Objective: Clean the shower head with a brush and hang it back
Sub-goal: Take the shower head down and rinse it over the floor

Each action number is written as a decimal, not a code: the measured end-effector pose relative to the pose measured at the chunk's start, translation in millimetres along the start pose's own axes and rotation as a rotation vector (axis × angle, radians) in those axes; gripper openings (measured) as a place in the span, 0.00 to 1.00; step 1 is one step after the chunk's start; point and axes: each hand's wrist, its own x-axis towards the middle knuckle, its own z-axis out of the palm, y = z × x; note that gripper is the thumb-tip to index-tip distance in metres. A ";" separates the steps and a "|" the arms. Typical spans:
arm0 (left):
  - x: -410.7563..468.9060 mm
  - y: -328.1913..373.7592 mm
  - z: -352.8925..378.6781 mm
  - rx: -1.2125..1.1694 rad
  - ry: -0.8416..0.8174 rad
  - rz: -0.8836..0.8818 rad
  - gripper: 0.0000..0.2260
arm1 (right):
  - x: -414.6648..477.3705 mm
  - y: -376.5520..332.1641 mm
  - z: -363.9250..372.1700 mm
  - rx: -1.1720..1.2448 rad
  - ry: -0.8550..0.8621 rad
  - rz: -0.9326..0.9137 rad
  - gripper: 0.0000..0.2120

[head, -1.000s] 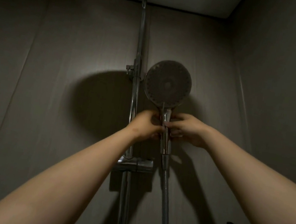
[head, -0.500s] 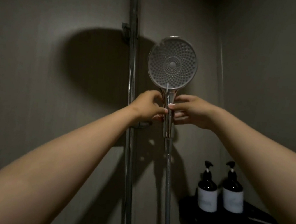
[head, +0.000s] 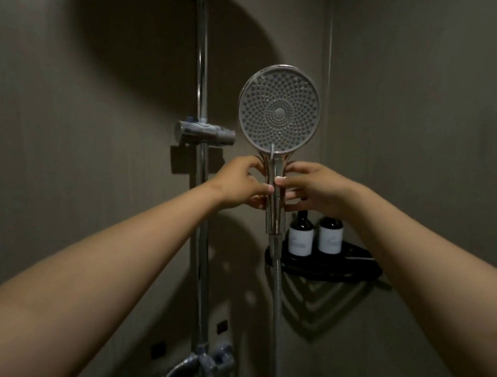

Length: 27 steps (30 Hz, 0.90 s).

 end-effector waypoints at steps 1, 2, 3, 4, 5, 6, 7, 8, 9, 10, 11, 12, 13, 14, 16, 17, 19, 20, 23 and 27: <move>-5.9 -3.3 4.8 -0.021 -0.011 -0.007 0.15 | -7.6 3.7 2.0 -0.006 0.007 0.012 0.05; -10.8 -7.3 9.1 -0.047 -0.029 -0.014 0.16 | -14.2 8.0 3.7 -0.010 0.013 0.026 0.06; -14.6 -11.8 13.5 -0.076 -0.050 -0.023 0.17 | -20.2 12.4 5.4 -0.007 0.017 0.042 0.07; -17.0 -17.1 17.7 -0.104 -0.070 -0.035 0.17 | -24.8 17.8 6.4 0.001 0.022 0.057 0.08; -19.7 -22.4 22.4 -0.134 -0.086 -0.051 0.18 | -28.9 23.4 7.4 0.013 0.027 0.071 0.09; -22.5 -27.1 27.9 -0.164 -0.100 -0.069 0.17 | -32.3 29.5 7.9 0.022 0.035 0.083 0.08; -25.7 -32.1 34.3 -0.194 -0.117 -0.092 0.17 | -36.1 35.4 9.0 0.028 0.043 0.099 0.07; -29.3 -37.3 41.7 -0.217 -0.140 -0.119 0.16 | -39.9 41.6 10.2 0.028 0.052 0.116 0.06; -32.9 -42.7 49.8 -0.230 -0.168 -0.146 0.15 | -43.9 48.3 11.6 0.029 0.060 0.134 0.06; -36.9 -48.0 58.4 -0.240 -0.196 -0.169 0.14 | -47.6 55.8 13.1 0.028 0.067 0.151 0.06; -40.8 -53.3 67.0 -0.252 -0.217 -0.185 0.13 | -51.7 63.9 14.8 0.030 0.073 0.167 0.07; -44.3 -58.9 75.8 -0.266 -0.232 -0.192 0.12 | -55.4 72.8 16.4 0.032 0.079 0.184 0.06; -46.9 -64.6 84.2 -0.281 -0.242 -0.192 0.11 | -58.8 81.9 17.6 0.035 0.084 0.201 0.06; -49.3 -70.0 92.2 -0.292 -0.248 -0.189 0.11 | -61.9 91.0 18.3 0.042 0.090 0.219 0.06; -54.0 -81.1 106.5 -0.293 -0.253 -0.180 0.12 | -68.5 107.3 19.0 0.071 0.089 0.255 0.06; -55.4 -87.5 113.0 -0.285 -0.253 -0.173 0.13 | -71.7 114.9 18.9 0.085 0.085 0.269 0.06; -56.5 -99.6 124.2 -0.253 -0.266 -0.161 0.13 | -77.0 130.8 17.2 0.101 0.093 0.291 0.05; -57.5 -104.4 129.3 -0.253 -0.279 -0.164 0.13 | -79.3 138.3 16.7 0.106 0.101 0.298 0.06; -60.5 -115.9 143.6 -0.350 -0.306 -0.226 0.11 | -85.7 156.1 15.9 0.111 0.107 0.324 0.08; -70.5 -125.2 157.8 -0.471 -0.334 -0.303 0.07 | -96.6 171.6 21.0 0.146 0.119 0.369 0.07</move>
